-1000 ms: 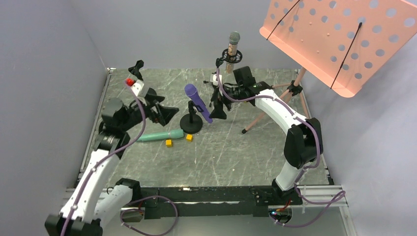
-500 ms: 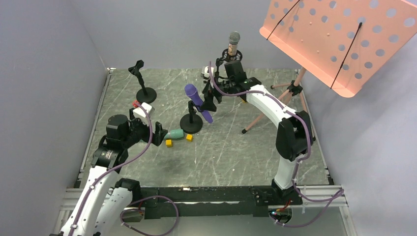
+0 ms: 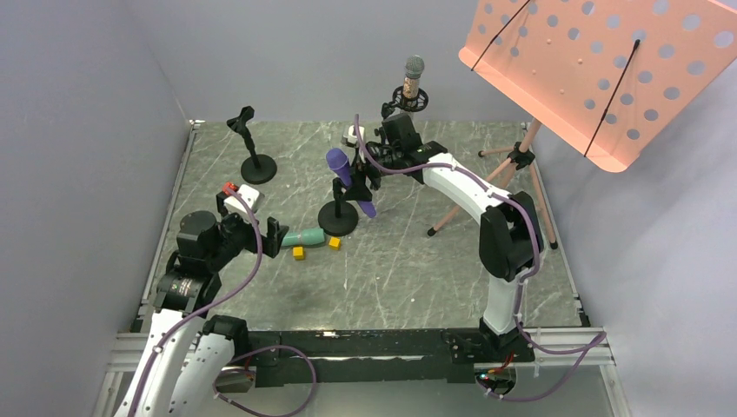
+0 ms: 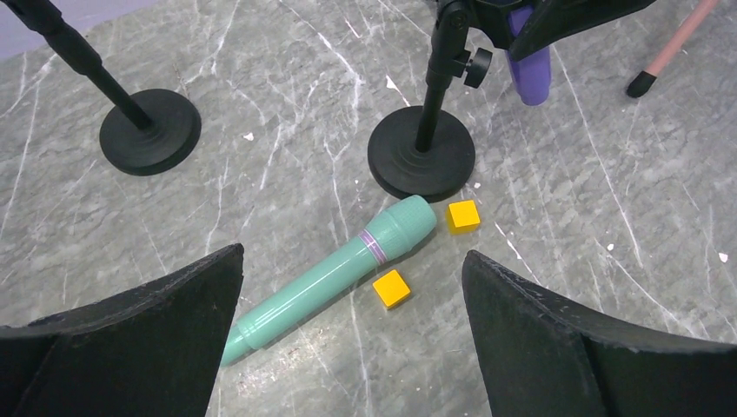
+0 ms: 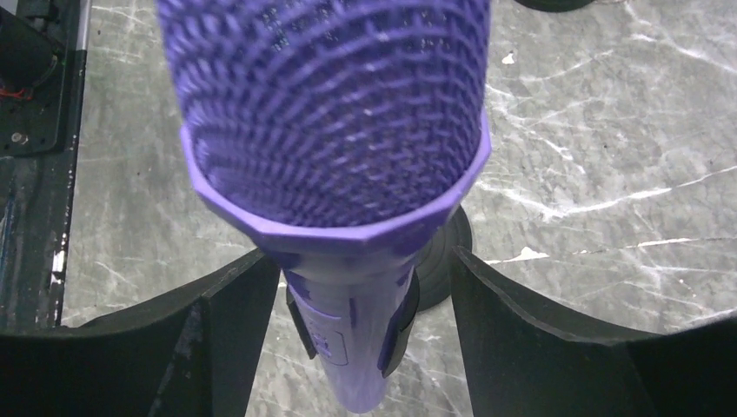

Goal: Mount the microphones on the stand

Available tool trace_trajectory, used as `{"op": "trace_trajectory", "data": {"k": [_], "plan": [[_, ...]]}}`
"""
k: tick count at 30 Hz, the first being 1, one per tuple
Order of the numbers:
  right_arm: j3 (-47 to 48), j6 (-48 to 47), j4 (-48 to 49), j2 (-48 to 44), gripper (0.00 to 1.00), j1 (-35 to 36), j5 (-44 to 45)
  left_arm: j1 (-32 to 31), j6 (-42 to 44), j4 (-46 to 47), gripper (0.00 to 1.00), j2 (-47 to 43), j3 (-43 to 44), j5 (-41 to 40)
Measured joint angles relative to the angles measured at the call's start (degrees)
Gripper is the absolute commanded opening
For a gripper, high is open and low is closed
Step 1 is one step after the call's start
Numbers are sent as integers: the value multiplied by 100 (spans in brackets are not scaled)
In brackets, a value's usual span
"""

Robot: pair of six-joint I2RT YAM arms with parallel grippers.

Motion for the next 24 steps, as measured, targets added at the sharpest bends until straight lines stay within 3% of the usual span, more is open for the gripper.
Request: {"op": "trace_trajectory", "data": {"k": [5, 10, 13, 18, 24], "plan": [[0, 57, 0, 52, 65, -4, 46, 0, 0, 0, 99, -33, -2, -46], [0, 50, -17, 52, 33, -9, 46, 0, 0, -2, 99, -33, -7, -83], [13, 44, -35, 52, 22, -9, 44, 4, 0, -2, 99, -33, -9, -125], [407, 13, -332, 238, 17, -7, 68, 11, 0, 0, 99, -68, -22, -232], [1681, -50, -708, 979, 16, -22, 264, 11, 0, 4, 99, -146, -52, -378]]}}
